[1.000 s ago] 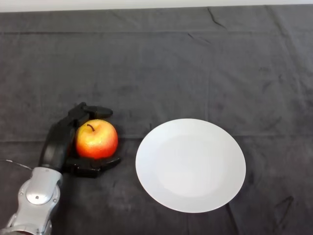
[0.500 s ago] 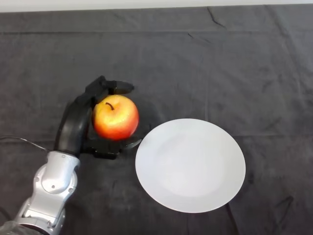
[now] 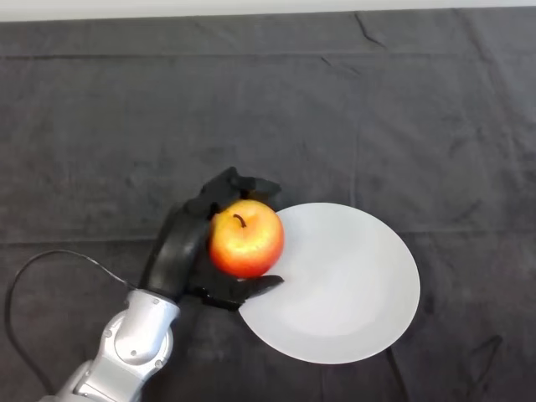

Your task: Move the apple to the plate

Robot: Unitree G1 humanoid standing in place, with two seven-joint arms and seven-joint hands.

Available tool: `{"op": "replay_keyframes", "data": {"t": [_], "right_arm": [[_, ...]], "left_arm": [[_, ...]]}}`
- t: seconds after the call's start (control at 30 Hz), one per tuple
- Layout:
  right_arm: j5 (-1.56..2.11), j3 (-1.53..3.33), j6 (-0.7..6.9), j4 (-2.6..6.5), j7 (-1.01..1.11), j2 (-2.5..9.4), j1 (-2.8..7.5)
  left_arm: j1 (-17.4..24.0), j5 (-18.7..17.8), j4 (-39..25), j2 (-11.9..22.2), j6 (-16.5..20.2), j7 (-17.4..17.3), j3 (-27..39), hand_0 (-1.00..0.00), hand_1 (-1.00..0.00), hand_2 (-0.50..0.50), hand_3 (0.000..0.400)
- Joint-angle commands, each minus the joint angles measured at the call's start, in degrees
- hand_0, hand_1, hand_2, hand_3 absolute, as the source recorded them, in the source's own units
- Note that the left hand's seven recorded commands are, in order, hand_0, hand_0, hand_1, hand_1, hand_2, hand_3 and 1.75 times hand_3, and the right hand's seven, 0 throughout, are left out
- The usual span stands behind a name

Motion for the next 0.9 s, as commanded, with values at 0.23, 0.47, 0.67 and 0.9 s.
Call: {"op": "replay_keyframes", "data": {"t": [0.23,0.47,0.67,0.9], "right_arm": [[1.17,-0.87,-0.21,-1.24,-0.39,-0.72,-0.3],[1.19,-0.87,-0.19,-1.18,-0.37,-0.75,-0.33],[1.19,-0.87,-0.18,-1.11,-0.35,-0.78,-0.36],[1.2,-0.87,-0.17,-1.03,-0.33,-0.82,-0.38]], "left_arm": [[-1.82,0.96,-1.71,0.33,-0.51,1.82,-6.51,-1.0,-1.0,0.0,0.4],[-3.68,-0.66,0.75,0.68,-1.58,1.02,-9.45,-1.0,-1.0,0.0,0.4],[-4.67,-1.53,2.35,0.87,-2.02,0.74,-10.81,-0.8,-0.95,0.07,0.378],[-5.32,-1.95,3.48,0.98,-2.06,1.1,-11.75,0.0,-0.53,0.27,0.213]]}}
